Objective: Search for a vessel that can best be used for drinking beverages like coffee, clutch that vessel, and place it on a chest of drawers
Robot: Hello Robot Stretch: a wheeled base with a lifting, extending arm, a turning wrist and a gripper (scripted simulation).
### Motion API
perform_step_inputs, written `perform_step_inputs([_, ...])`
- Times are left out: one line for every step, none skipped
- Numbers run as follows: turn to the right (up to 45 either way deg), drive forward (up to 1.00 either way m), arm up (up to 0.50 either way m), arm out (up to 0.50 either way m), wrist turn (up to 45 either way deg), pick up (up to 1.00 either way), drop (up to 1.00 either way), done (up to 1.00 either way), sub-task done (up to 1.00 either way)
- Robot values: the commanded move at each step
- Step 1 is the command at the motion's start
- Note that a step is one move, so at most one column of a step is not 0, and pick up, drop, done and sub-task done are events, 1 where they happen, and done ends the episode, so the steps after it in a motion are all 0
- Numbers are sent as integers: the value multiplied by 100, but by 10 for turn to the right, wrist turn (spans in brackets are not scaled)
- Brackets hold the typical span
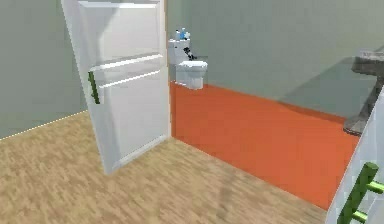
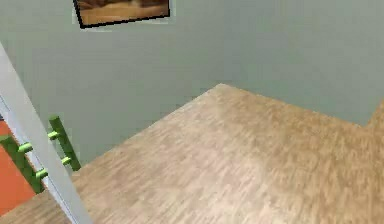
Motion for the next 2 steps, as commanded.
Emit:
perform_step_inputs([-300,0,0,0,0,0,0,0,0])
perform_step_inputs([0,15,0,0,0,0,0,0,0])
